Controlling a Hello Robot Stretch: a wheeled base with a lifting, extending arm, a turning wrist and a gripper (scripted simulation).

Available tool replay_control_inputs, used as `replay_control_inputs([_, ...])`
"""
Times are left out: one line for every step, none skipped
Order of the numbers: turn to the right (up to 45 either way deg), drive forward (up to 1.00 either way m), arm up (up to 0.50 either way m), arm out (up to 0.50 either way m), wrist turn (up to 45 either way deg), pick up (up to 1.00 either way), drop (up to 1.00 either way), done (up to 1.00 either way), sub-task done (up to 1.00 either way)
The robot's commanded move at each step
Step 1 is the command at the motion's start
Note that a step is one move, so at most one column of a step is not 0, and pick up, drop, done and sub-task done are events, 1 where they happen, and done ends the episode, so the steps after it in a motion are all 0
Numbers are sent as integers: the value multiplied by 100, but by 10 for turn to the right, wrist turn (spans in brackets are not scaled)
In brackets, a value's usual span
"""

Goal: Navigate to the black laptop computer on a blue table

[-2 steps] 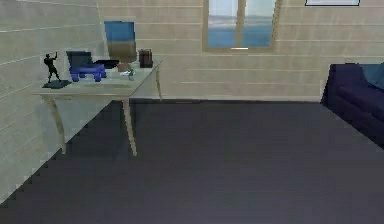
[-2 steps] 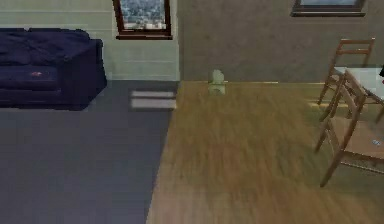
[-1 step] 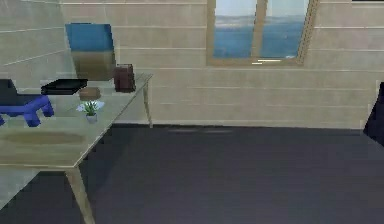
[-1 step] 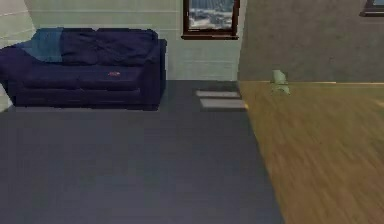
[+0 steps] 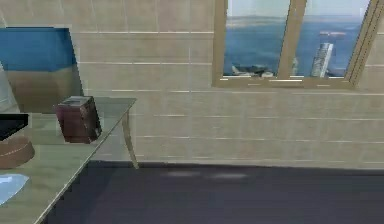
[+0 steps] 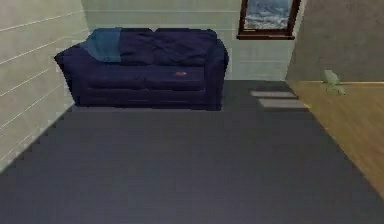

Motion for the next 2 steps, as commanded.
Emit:
replay_control_inputs([-450, 0, 0, 0, 0, 0, 0, 0, 0])
replay_control_inputs([-240, 0, 0, 0, 0, 0, 0, 0, 0])
